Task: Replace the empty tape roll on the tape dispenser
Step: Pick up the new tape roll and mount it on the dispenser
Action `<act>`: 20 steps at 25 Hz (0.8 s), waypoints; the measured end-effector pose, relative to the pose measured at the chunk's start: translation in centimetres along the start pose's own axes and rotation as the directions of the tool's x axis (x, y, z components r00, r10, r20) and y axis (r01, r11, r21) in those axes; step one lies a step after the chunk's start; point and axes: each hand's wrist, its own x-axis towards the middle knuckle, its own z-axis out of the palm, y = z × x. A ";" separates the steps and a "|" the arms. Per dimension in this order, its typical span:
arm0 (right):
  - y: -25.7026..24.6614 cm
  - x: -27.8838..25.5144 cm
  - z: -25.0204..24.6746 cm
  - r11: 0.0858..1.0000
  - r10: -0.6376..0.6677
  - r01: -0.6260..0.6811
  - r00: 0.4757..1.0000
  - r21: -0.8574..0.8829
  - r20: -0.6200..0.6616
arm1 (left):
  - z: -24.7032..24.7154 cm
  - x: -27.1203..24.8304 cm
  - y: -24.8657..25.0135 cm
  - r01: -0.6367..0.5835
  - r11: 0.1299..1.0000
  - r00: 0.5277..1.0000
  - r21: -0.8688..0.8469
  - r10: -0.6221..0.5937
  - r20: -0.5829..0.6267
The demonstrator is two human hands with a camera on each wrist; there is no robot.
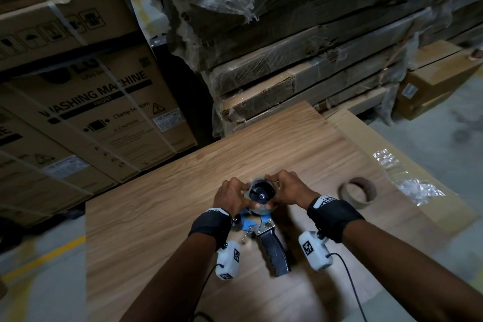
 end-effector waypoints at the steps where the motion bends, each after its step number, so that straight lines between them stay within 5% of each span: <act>1: 0.0 0.0 0.0 1.000 0.003 -0.003 1.000 -0.003 0.004 | -0.1 0.1 0.0 -0.006 1.000 1.000 0.008 0.006 0.000; 20: 2.2 2.2 1.9 0.998 0.015 -0.013 0.999 -0.062 0.037 | 0.1 0.0 0.6 0.043 0.999 0.999 -0.029 -0.044 -0.011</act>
